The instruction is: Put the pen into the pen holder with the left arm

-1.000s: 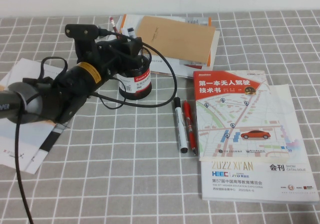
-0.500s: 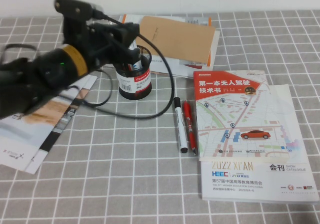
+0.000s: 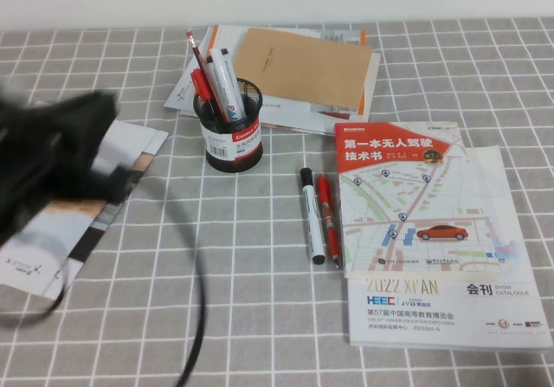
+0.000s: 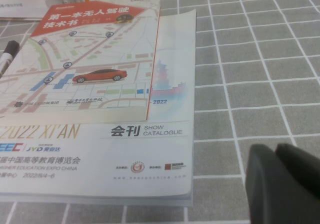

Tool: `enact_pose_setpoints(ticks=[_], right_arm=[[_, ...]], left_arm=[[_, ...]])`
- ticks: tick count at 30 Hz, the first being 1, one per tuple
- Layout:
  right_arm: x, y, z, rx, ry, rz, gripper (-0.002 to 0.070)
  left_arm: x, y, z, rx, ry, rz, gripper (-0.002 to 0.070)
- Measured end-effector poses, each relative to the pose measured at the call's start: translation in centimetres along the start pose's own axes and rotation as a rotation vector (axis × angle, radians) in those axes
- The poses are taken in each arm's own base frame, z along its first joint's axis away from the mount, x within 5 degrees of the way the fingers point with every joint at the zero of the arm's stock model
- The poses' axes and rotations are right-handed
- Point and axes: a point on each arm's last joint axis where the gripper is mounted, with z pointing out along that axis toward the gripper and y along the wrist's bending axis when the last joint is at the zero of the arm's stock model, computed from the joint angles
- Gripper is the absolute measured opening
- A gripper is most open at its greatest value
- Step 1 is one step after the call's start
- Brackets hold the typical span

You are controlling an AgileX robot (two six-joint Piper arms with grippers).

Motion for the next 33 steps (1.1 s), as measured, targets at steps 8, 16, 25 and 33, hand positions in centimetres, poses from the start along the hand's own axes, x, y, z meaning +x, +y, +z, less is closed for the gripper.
enact_pose_setpoints(ticks=[8, 16, 25, 33], right_arm=[[0.0, 0.0, 0.0, 0.000, 0.000, 0.000, -0.0013], [0.0, 0.0, 0.0, 0.000, 0.000, 0.000, -0.0013], [0.0, 0.0, 0.0, 0.000, 0.000, 0.000, -0.0013], [0.0, 0.0, 0.0, -0.001, 0.000, 0.001, -0.0013]], left_arm=[[3.4, -1.0, -6.2, -0.017, -0.053, 0.008, 0.0000], [5.1, -1.2, -7.0, -0.025, -0.031, -0.046, 0.0000], [6.3, -1.2, -8.0, -0.041, -0.031, -0.086, 0.0000], [8.6, -0.9, -12.4, -0.160, -0.146, -0.128, 0.0000]])
